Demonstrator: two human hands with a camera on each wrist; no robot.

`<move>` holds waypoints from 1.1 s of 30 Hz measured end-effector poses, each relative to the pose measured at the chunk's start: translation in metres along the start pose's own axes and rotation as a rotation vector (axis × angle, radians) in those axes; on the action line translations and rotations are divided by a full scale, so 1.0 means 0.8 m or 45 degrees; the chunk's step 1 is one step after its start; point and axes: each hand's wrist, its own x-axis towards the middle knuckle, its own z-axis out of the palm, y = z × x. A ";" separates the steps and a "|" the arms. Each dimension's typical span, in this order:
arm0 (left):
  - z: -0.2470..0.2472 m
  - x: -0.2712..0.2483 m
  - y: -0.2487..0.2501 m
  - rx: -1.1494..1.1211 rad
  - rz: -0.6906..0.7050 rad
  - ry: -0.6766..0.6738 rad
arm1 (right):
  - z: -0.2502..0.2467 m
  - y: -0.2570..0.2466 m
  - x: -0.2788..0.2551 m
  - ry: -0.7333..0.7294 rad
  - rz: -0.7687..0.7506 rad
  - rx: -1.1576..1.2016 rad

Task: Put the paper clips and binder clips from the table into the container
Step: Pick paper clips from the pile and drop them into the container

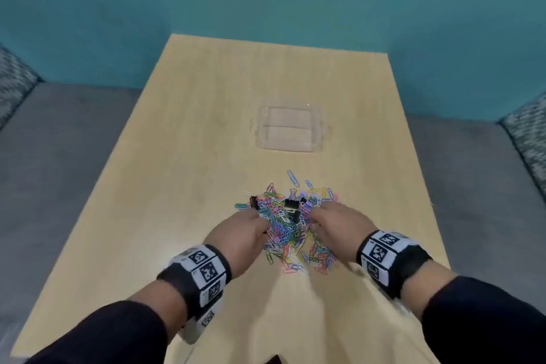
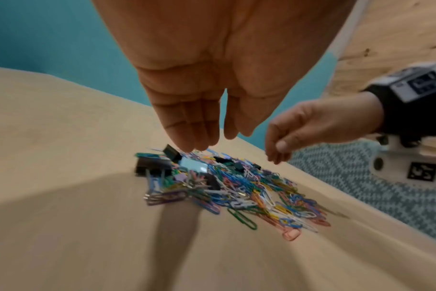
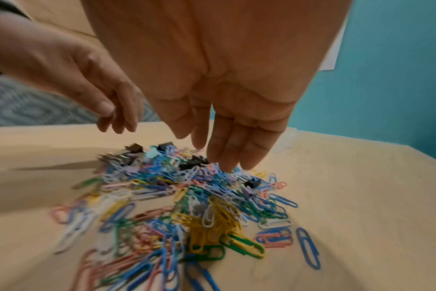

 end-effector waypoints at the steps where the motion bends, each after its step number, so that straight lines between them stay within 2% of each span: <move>1: 0.007 0.011 0.007 0.030 0.031 -0.001 | 0.004 0.002 0.010 0.055 0.033 0.001; 3: 0.019 0.024 0.021 0.053 0.049 0.027 | 0.009 0.004 0.018 0.180 0.168 0.085; 6: 0.042 0.022 0.039 0.109 0.024 -0.015 | 0.030 0.000 0.006 0.260 0.316 0.174; 10: 0.077 0.008 0.049 0.274 0.107 -0.064 | 0.064 -0.011 -0.019 0.278 0.230 -0.011; 13: 0.091 0.002 0.060 0.266 0.037 -0.068 | 0.079 -0.016 -0.027 0.201 0.235 -0.010; 16: 0.094 0.004 0.068 0.286 -0.013 -0.062 | 0.087 -0.014 -0.027 0.065 0.180 0.011; 19: 0.097 0.004 0.066 0.321 -0.061 -0.087 | 0.081 -0.010 -0.026 0.003 0.115 -0.018; 21: 0.096 0.002 0.064 0.322 -0.074 -0.074 | 0.076 -0.007 -0.030 0.041 0.079 0.006; 24: 0.096 0.001 0.062 0.315 -0.087 -0.020 | 0.074 -0.001 -0.036 0.142 0.144 0.017; 28: 0.094 0.016 0.070 0.301 -0.169 -0.006 | 0.081 -0.003 -0.025 0.094 0.150 -0.011; 33: 0.089 0.029 0.071 0.304 -0.223 -0.032 | 0.082 -0.004 -0.010 0.126 0.114 -0.085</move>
